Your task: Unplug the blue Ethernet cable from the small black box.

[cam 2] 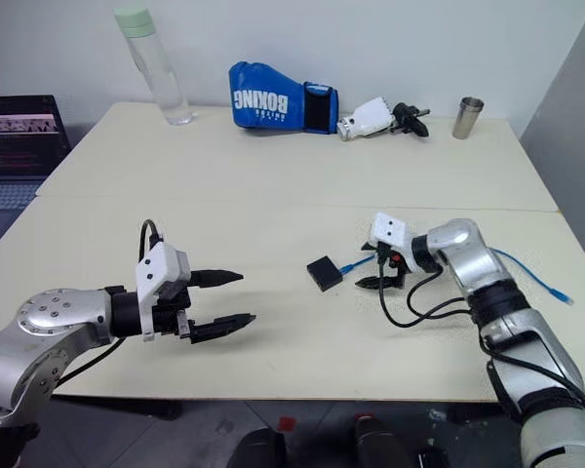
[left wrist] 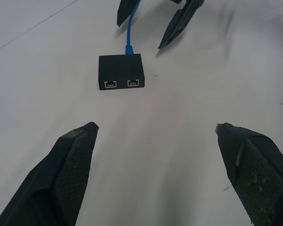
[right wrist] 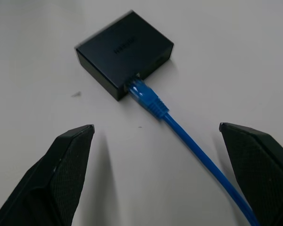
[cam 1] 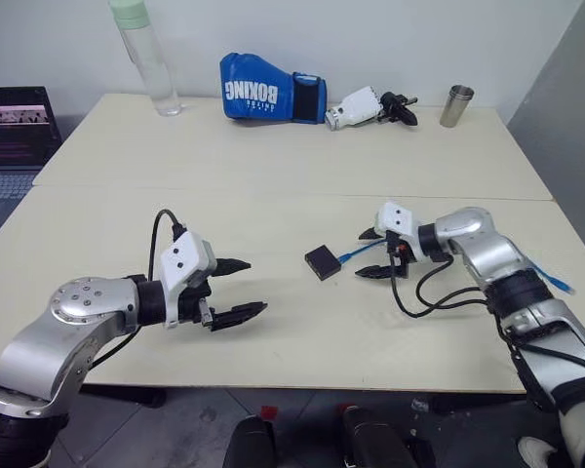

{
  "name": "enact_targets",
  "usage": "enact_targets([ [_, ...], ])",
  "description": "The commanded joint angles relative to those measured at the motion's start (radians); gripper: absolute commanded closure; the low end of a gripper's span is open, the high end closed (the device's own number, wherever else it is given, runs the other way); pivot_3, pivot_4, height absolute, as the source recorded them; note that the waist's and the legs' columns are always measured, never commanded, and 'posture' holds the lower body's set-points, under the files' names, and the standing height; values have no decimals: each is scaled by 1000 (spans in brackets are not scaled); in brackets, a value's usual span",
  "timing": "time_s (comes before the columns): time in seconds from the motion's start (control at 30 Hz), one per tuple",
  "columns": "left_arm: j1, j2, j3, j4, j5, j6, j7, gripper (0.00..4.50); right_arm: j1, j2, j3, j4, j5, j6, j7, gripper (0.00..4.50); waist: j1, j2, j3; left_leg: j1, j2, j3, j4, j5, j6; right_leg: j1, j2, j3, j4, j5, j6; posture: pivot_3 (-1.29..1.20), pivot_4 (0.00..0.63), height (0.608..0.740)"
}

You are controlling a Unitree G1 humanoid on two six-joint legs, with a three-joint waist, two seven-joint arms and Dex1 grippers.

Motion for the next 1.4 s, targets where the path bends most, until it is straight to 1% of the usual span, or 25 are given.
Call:
enact_targets([
  [0.03, -14, -1, -6, -30, -4, -27, -19, 223, -73, 24, 3, 120, -55, -74, 33, 0, 0, 0, 0, 0, 0, 0, 0, 0, 0, 0, 0, 0, 0, 0, 0, 0, 150, 740],
  [0.1, -13, -2, -14, -37, -5, -32, -30, 223, -97, 40, 7, 173, -79, -98, 47, 0, 0, 0, 0, 0, 0, 0, 0, 0, 0, 0, 0, 0, 0, 0, 0, 0, 150, 740],
  [0.13, -11, -2, -18, -40, -7, -35, -36, 188, -106, 48, 5, 194, -87, -107, 51, 364, 0, 0, 0, 0, 0, 0, 0, 0, 0, 0, 0, 0, 0, 0, 0, 0, 150, 740],
  [0.2, -6, -2, -32, -44, -3, -44, -43, 188, -117, 60, 2, 222, -95, -114, 76, 756, -1, 0, 0, 0, 0, 0, 0, 0, 0, 0, 0, 0, 0, 0, 0, 0, 150, 740],
  [0.27, -10, -9, -43, -38, 0, -51, -45, 188, -123, 71, -8, 239, -95, -108, 96, 1270, -1, 0, 0, 0, 0, 0, 0, 0, 0, 0, 0, 0, 1, 0, 0, 0, 150, 740],
  [0.37, -25, -27, -46, -25, -11, -50, -38, 188, -126, 86, -28, 249, -88, -98, 109, 1849, -1, 0, 0, 1, 0, 0, 0, 0, 0, 1, 0, 0, 2, 0, 0, 0, 150, 740],
  [0.47, -34, -33, -54, -13, -2, -54, -41, 188, -117, 89, -38, 234, -87, -89, 121, 2647, -1, 0, 0, 1, 0, 0, 1, 0, 0, 1, 0, 0, 2, 0, 0, 0, 150, 740],
  [0.53, -37, -34, -57, -3, 2, -58, -44, 188, -112, 91, -40, 228, -89, -86, 125, 3111, -1, 0, 0, 1, 0, 0, 1, 0, 0, 1, 0, -1, 2, 0, -1, 0, 150, 740],
  [0.57, -38, -35, -61, 1, 5, -62, -46, 188, -103, 94, -42, 215, -86, -77, 127, 3271, -1, 0, 0, 1, 0, 0, 1, 0, 0, 1, 0, -1, 2, 0, -1, 0, 150, 740],
  [0.63, -41, -38, -69, 11, 11, -70, -48, 188, -86, 97, -43, 192, -87, -68, 124, 3813, -1, 0, 0, 1, 0, 0, 0, 0, 0, 1, 0, 0, 2, 0, -1, 0, 150, 740],
  [0.67, -43, -41, -71, 16, 12, -72, -48, 188, -78, 97, -45, 179, -88, -62, 121, 4174, -1, 0, 0, 1, 0, 0, 0, 0, 0, 0, 0, -1, 2, 0, -1, 0, 150, 740],
  [0.73, -45, -49, -72, 26, 11, -73, -46, 188, -65, 96, -54, 153, -86, -56, 111, 4458, -1, 0, 0, 1, 0, -1, 0, 0, 0, 0, 0, -1, 2, 0, -1, 0, 150, 740],
  [0.83, -43, -61, -63, 47, 7, -73, -40, 188, -43, 87, -79, 93, -74, -45, 88, 4458, -1, 0, 0, 1, 0, -1, 0, 0, 0, 1, 0, -1, 2, 0, -1, 0, 150, 740],
  [0.93, -47, -87, -24, 96, -23, -45, -14, 188, -9, 72, -131, -23, -57, -73, 5, 4458, -1, 0, 0, 1, 0, -1, 0, 0, 0, 0, 0, -1, 2, 0, -1, 0, 150, 740],
  [1.03, -65, -118, 8, 140, -54, 4, 29, 188, 69, 42, -144, -193, -92, -165, -84, 4458, 0, 0, 0, -1, 0, -1, 0, 0, 0, 0, 0, -1, 2, 0, 0, 0, 150, 740],
  [1.13, -93, -149, 45, 176, -123, 67, 49, 188, 138, 15, -134, -337, -148, -279, -172, 4458, 0, 0, 0, -1, 0, -2, 0, 0, 0, 0, 0, -2, 2, 0, 0, 0, 150, 740],
  [1.3, -169, -183, 86, 245, -213, 157, 71, 188, 178, 9, -131, -461, -206, -397, -284, 4458, 1, 0, 0, -1, 0, -2, 1, 0, 0, 0, 0, -2, 3, 0, 0, 0, 150, 740],
  [1.4, -237, -215, 98, 294, -273, 223, 86, 188, 169, 7, -115, -497, -237, -454, -311, 4458, 1, 0, 0, -1, 0, -2, 1, 0, 0, 0, 0, -2, 3, 0, 0, 0, 150, 740],
])
